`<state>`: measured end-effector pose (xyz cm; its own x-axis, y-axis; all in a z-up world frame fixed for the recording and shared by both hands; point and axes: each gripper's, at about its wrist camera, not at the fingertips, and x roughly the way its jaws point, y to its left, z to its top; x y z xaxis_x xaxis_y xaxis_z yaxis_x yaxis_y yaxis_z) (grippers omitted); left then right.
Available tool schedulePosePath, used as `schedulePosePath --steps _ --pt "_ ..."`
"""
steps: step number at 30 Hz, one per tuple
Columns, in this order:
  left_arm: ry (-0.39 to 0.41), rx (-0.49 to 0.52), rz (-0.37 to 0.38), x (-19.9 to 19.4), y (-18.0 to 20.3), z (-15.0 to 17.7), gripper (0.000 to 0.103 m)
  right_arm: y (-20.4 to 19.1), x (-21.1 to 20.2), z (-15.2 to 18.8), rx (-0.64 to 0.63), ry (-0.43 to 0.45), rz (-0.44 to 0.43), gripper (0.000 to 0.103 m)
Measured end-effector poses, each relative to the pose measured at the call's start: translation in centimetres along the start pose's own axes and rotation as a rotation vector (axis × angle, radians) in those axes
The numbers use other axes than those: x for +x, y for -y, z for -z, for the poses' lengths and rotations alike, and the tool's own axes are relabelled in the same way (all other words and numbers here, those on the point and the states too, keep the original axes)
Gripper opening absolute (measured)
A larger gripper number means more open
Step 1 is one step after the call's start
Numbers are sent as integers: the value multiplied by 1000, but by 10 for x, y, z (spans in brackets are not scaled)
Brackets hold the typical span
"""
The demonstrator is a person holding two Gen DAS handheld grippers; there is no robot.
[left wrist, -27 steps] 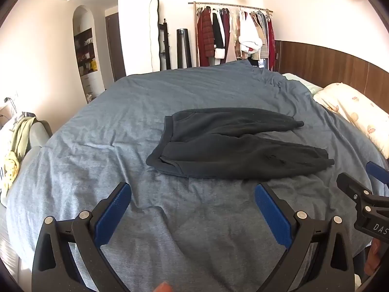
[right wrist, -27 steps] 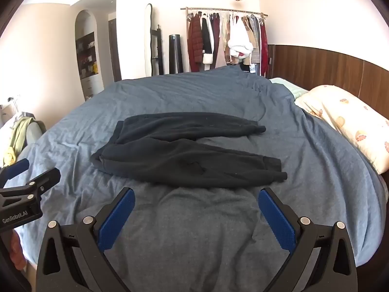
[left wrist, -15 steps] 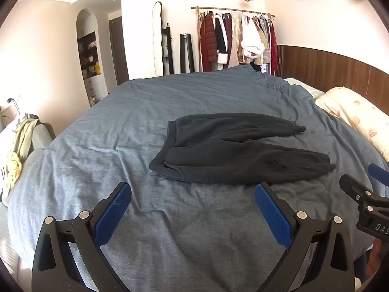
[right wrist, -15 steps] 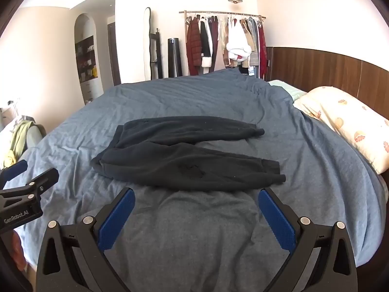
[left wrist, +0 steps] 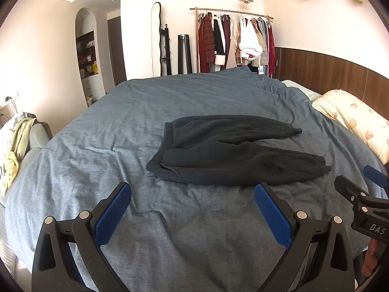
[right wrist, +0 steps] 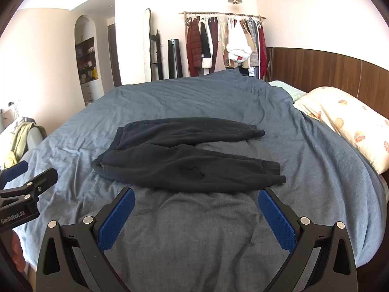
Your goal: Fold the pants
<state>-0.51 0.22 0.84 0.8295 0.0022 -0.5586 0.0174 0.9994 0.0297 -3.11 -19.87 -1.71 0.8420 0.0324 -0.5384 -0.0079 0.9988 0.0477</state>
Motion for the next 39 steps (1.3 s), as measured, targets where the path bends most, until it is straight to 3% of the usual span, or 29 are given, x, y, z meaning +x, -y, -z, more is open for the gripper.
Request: schedulePosePath --steps 39 --pt "11 0 -4 -2 -9 -1 103 -5 -1 -2 -6 4 -4 103"
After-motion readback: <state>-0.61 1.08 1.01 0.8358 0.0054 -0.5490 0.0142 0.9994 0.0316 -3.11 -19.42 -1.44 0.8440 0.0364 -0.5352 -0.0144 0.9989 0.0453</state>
